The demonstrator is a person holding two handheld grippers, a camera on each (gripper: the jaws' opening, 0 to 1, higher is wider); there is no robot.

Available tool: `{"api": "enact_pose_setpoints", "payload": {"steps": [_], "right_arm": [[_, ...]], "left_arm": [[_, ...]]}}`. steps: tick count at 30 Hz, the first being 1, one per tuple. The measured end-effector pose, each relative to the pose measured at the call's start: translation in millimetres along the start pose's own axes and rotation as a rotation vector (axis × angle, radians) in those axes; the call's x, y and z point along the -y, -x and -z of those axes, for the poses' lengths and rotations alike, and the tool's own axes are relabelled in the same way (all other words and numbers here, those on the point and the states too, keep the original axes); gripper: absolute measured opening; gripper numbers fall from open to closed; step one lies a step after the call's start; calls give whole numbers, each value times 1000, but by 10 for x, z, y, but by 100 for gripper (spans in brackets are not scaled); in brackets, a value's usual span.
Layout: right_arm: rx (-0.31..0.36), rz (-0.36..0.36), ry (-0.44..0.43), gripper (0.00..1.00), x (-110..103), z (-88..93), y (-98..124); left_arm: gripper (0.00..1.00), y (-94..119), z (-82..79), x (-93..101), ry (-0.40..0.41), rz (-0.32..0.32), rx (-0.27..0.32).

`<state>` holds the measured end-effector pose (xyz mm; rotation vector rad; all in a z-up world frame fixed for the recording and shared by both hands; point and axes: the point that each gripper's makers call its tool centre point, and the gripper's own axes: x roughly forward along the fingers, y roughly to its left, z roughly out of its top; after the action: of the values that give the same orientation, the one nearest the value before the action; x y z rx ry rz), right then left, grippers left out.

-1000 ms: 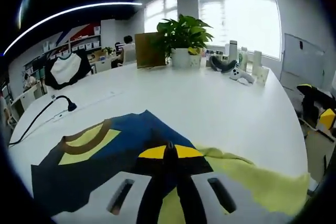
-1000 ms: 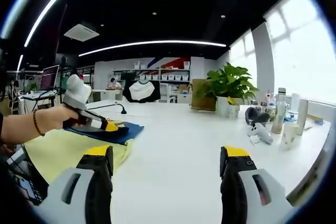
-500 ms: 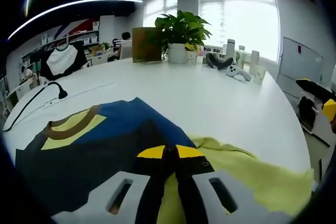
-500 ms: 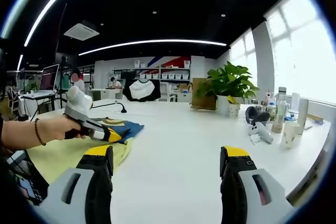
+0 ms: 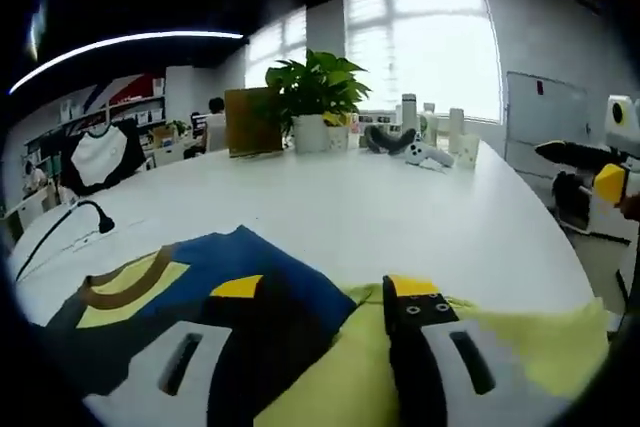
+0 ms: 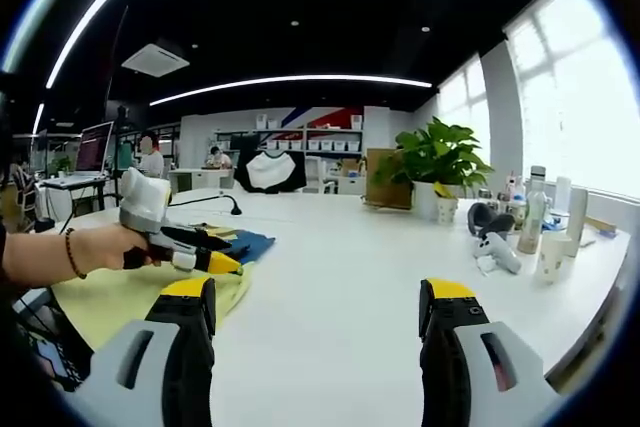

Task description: Fold the garment on the visible template until the final outline fits inside the template.

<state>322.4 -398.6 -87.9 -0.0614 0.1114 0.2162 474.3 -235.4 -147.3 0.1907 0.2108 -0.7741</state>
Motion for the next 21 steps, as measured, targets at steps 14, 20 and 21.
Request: {"api": "enact_pose_setpoints", "payload": {"steps": [14,20,21], "right_arm": [[-3,-1,-2,86,12,15,-9],[-6,-5,0,86,11,20,-25],[-7,-5,0,86,8,22,-25]], "left_arm": [[28,-86,38,-187,82,28,-24],[25,-171,135,-293,99,16,-70],[24,-189,152,-277,105,27,-76]]}}
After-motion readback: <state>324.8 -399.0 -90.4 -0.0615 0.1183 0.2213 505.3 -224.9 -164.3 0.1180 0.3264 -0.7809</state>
